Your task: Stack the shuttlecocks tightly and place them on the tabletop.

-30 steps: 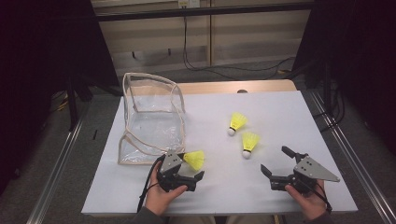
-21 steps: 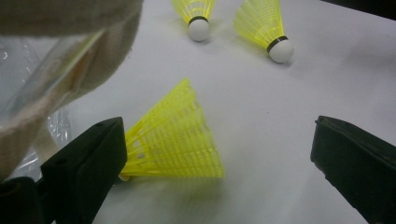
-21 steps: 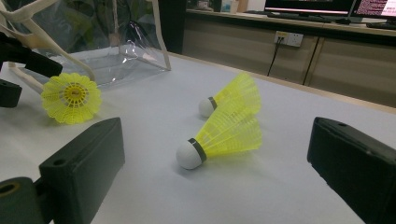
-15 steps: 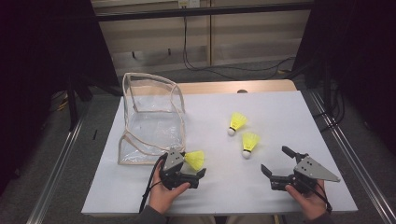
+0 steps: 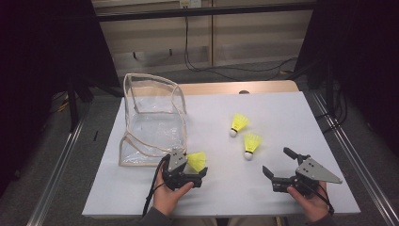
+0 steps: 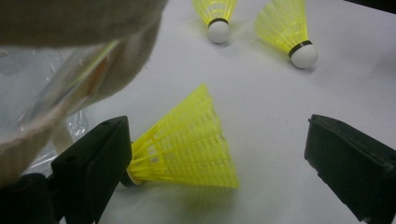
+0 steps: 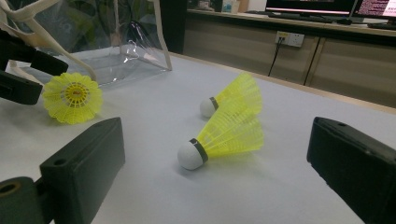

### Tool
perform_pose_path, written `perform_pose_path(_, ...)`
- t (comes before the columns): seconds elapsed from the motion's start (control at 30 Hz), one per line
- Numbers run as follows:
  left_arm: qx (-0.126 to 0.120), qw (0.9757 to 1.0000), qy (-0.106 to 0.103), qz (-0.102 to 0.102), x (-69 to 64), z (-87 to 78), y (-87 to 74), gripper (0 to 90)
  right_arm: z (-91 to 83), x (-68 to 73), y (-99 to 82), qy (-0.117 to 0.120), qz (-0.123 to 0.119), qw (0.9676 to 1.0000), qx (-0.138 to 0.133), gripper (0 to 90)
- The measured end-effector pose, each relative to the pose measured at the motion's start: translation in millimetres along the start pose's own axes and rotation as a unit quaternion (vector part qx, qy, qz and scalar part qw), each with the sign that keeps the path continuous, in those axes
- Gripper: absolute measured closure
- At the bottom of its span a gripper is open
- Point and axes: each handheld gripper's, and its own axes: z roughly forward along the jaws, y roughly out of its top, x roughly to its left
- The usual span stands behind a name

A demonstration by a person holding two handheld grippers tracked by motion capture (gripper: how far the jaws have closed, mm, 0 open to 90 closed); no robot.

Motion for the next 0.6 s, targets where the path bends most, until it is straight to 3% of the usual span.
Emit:
perform_pose_path(0.23, 0.005, 0.9998, 0.019, -0.004, -1.1, 1.8, 0.2, 10.3, -0.2, -0.1, 0.2, -0.001, 0.000, 1.0000, -0.001, 3.4)
perform_pose_path(0.6, 0.022, 0.9994, 0.025, 0.005, -1.1, 4.6, -1.6, 18.6, 0.0, 0.1, 0.3, 0.001, 0.000, 1.0000, -0.002, 3.5)
